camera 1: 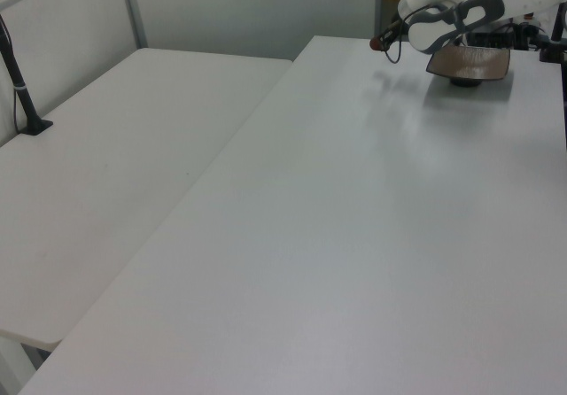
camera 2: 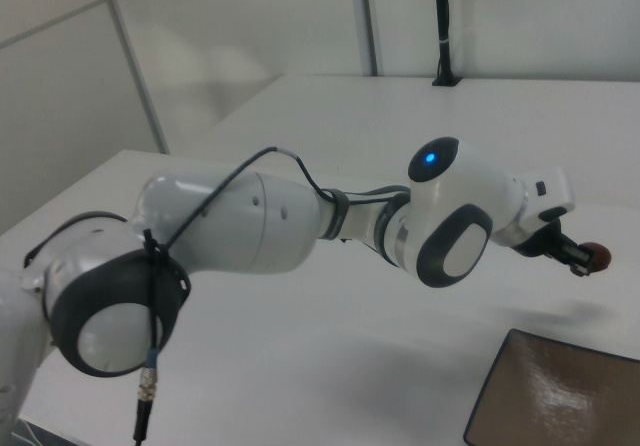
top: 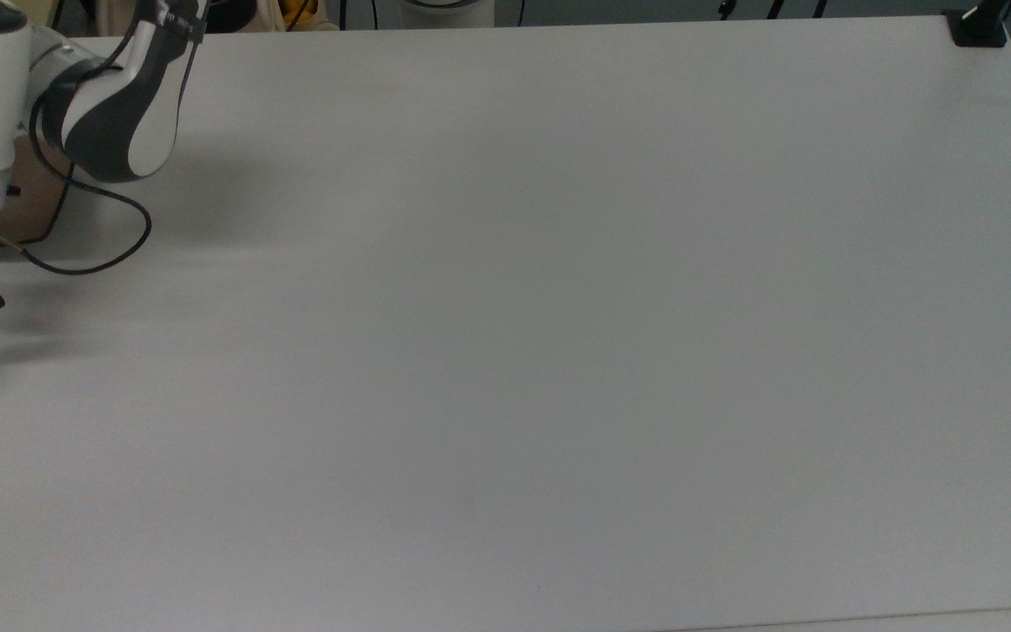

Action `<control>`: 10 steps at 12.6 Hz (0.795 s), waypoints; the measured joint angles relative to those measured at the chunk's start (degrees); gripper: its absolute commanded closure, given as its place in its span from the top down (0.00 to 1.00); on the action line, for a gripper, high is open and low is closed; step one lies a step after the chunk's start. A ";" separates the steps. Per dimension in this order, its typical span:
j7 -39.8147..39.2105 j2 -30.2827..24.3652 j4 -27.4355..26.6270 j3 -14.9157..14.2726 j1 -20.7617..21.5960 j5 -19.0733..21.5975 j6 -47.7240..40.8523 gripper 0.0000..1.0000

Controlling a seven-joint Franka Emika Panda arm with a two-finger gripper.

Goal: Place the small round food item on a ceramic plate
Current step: 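Carry the held food item over the dark square plate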

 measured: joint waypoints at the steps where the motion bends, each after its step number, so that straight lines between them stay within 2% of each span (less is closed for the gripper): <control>1: -1.71 -2.35 -2.37 -0.01 -0.13 0.01 -1.26 0.20; 5: -5.19 -12.83 -12.44 -0.09 -1.74 0.03 -5.76 0.20; 8: -9.99 -19.22 -21.36 -0.36 -4.00 0.05 -7.05 0.21; 10: -11.22 -21.81 -25.86 -1.60 -4.59 0.07 -7.05 0.21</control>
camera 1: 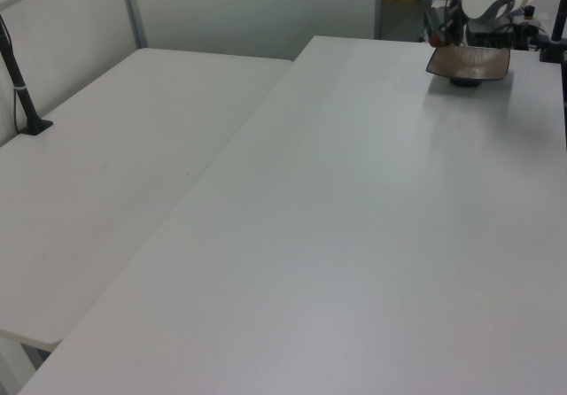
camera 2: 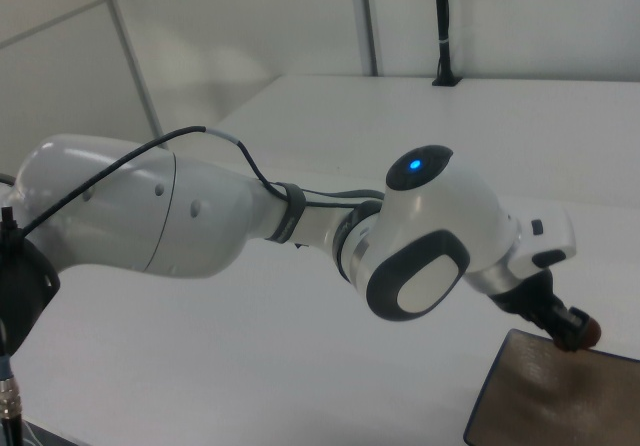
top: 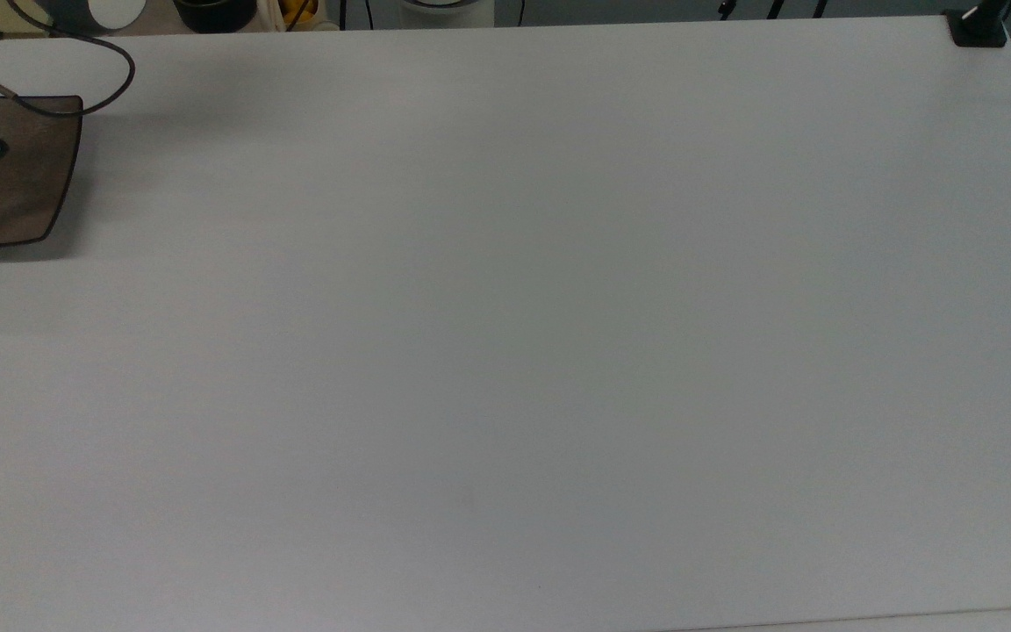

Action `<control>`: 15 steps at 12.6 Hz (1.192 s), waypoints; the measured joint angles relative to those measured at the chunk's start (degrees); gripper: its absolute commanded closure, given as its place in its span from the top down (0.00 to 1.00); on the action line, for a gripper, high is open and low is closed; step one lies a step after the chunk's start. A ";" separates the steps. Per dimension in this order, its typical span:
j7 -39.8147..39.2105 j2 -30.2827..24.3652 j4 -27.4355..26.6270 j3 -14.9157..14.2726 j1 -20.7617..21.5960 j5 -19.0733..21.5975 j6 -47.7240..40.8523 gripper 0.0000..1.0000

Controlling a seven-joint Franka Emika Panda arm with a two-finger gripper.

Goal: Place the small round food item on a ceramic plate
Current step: 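Carry the held food item over the dark square plate, then lower the food item onto the plate and open the gripper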

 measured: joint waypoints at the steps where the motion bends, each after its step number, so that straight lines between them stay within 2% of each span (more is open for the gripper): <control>1: -0.37 -0.64 -1.35 -0.47 -0.14 0.00 0.00 0.21; 2: -0.80 -1.08 -2.48 -0.78 -0.32 0.00 0.00 0.21; 4: -1.15 -1.29 -4.05 -1.19 -0.54 0.00 0.00 0.36; 5: -1.17 -1.28 -4.38 -1.22 -0.55 0.00 0.00 0.66; 6: -1.22 -1.25 -4.85 -1.23 -0.54 0.00 0.00 0.85; 7: -1.22 -1.15 -5.18 -1.23 -0.54 0.00 0.00 0.98; 15: -1.22 -0.28 -5.05 -1.22 -0.40 0.01 0.00 1.00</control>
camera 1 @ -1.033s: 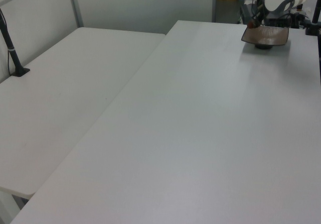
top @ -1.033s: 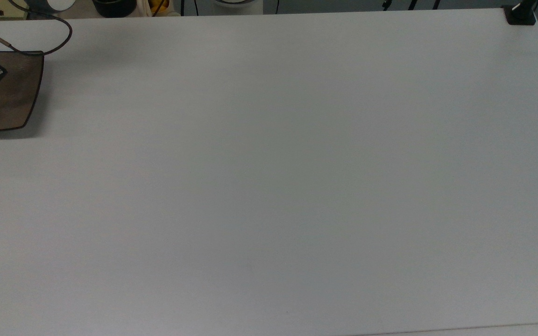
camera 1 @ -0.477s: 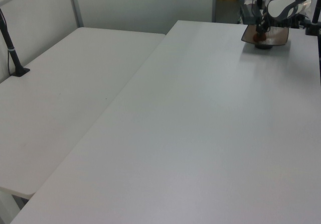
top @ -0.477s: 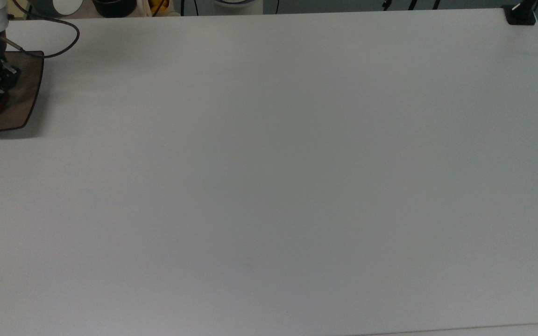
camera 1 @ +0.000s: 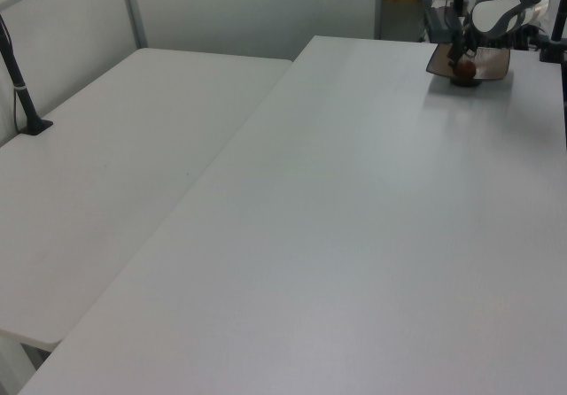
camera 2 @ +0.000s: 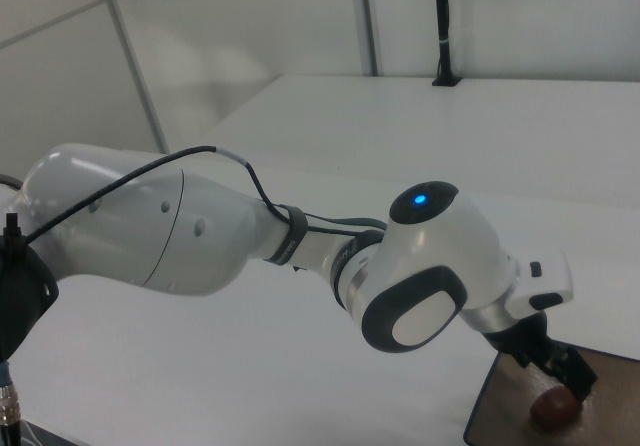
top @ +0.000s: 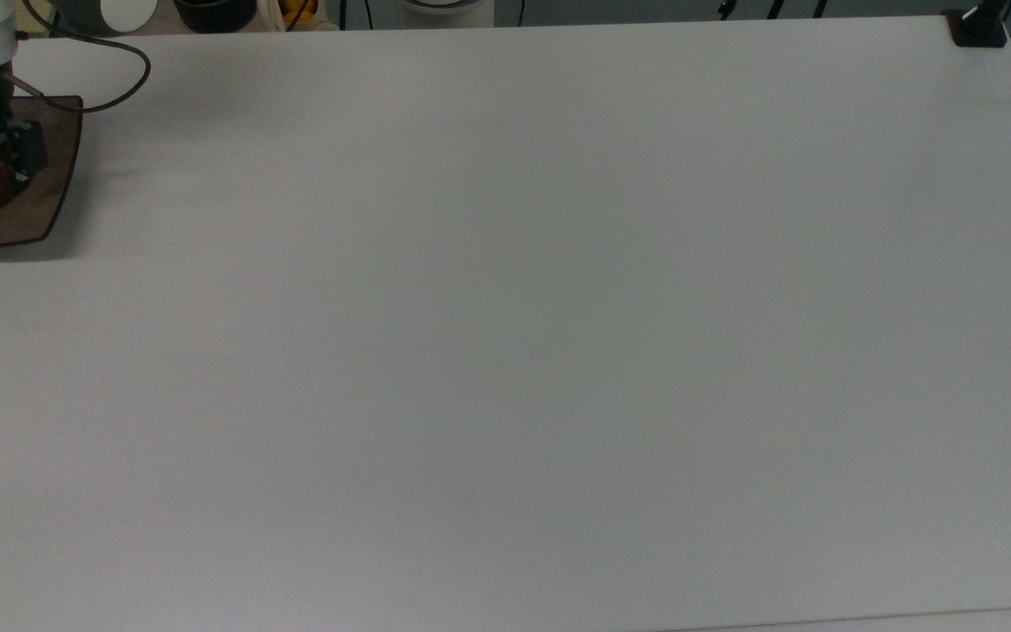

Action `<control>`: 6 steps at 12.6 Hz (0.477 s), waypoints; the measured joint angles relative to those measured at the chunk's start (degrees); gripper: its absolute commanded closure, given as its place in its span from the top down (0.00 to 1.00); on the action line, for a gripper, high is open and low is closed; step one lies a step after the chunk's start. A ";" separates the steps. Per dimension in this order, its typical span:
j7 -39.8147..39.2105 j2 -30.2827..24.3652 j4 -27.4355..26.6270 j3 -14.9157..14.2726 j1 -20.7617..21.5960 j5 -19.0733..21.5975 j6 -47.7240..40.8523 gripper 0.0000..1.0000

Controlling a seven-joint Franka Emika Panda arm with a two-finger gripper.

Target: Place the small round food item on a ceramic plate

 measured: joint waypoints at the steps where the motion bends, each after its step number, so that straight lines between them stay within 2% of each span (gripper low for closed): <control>1: 0.00 -0.07 0.39 0.00 0.05 0.00 -0.61 1.00; 2: -0.20 -0.22 1.41 0.00 0.14 -0.01 -3.14 1.00; 6: -4.77 -4.47 12.87 0.06 2.96 -0.03 -34.68 1.00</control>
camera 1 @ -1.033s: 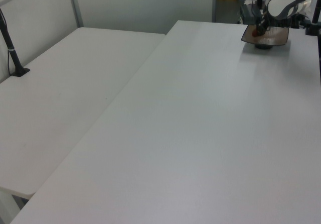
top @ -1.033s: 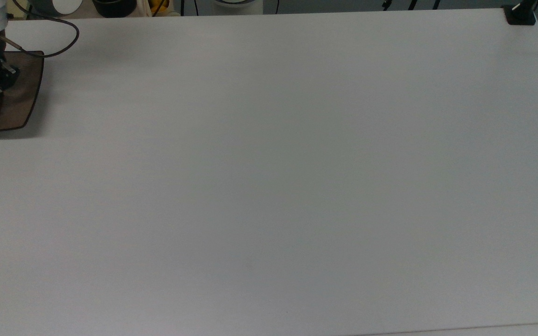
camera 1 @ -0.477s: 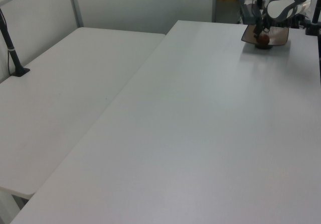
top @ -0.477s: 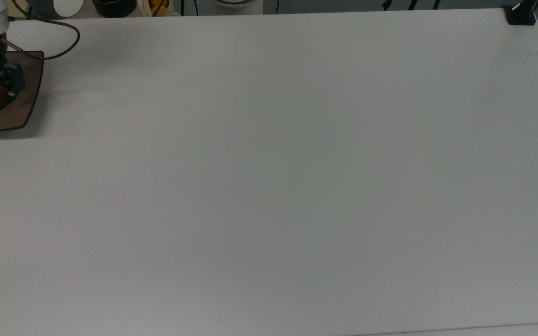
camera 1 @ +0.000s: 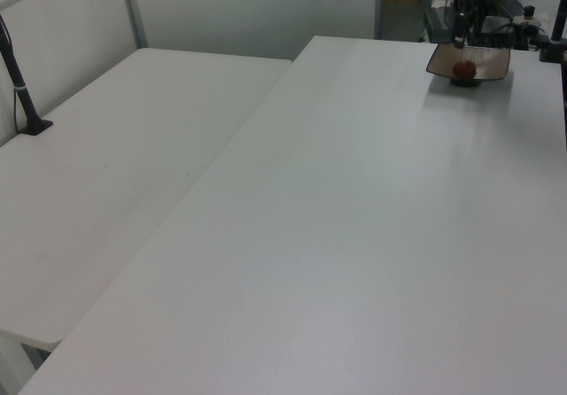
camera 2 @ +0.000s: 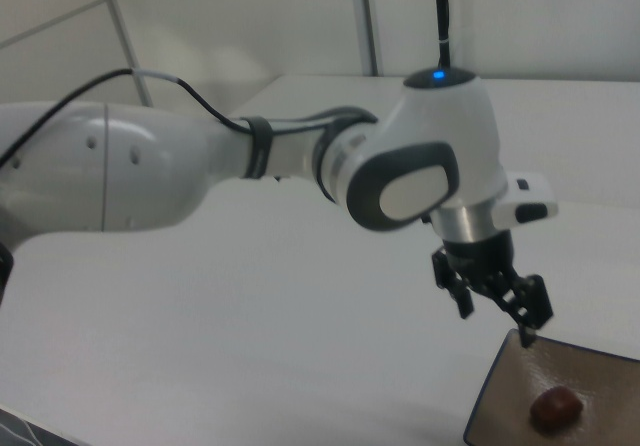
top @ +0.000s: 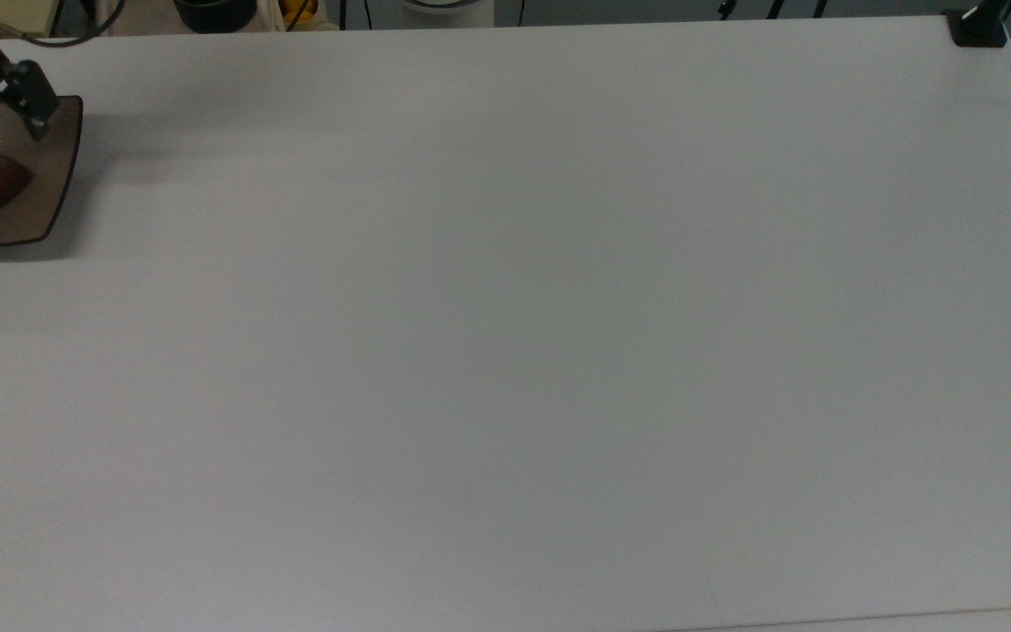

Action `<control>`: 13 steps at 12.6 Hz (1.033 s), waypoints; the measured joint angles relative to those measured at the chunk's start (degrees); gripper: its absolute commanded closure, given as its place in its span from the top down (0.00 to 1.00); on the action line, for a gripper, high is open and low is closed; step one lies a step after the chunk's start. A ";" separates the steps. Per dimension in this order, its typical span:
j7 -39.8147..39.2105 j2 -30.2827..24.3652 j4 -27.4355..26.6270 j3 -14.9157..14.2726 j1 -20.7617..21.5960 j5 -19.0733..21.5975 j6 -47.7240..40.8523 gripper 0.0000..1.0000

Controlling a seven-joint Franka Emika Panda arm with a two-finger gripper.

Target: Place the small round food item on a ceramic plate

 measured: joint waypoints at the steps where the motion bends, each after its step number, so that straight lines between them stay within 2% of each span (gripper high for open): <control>1: -0.48 -1.55 1.13 0.07 0.86 0.00 -5.36 1.00; 5: -0.53 -9.10 2.05 1.63 3.85 0.12 -22.13 1.00; 8: 2.07 -15.08 2.04 2.65 7.55 0.38 -28.51 1.00; 10: 8.09 -16.75 1.87 5.87 9.80 0.77 -29.32 1.00; 12: 14.59 -16.45 1.69 10.65 11.89 0.76 -29.31 1.00; 13: 16.55 -16.24 1.64 11.65 13.28 0.75 -29.31 1.00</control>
